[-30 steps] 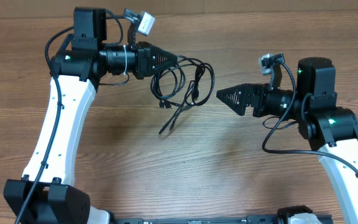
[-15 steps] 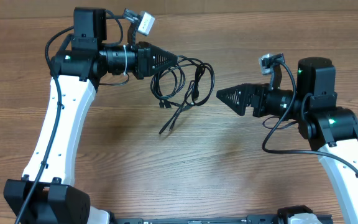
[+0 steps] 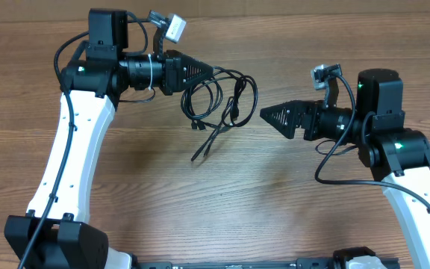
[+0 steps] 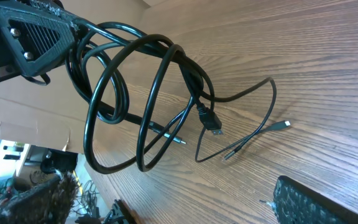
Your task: Untangle cables
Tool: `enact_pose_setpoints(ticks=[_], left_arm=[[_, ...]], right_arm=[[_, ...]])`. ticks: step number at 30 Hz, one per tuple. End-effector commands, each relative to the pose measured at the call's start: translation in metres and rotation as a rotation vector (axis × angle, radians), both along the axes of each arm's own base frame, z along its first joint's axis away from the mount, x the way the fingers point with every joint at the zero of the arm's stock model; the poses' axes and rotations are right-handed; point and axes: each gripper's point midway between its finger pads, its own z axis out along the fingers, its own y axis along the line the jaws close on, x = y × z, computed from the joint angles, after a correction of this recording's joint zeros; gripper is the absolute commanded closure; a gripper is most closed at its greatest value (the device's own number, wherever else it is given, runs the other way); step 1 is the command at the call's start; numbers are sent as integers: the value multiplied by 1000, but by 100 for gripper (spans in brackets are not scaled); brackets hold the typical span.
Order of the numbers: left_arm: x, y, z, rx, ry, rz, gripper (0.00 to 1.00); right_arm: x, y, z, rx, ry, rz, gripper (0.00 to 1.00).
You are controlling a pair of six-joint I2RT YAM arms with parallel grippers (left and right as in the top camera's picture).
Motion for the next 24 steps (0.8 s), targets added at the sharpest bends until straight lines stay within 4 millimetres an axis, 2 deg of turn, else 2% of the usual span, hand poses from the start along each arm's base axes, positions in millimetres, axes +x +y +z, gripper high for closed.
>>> enact_pose_setpoints(ticks=[1, 24], left_arm=[[-1, -3, 6, 2, -55, -24, 96], [2, 1, -3, 58, -83, -7, 96]], right_arm=[[1, 0, 11, -3, -37, -2, 0], [1, 0, 11, -3, -38, -3, 0]])
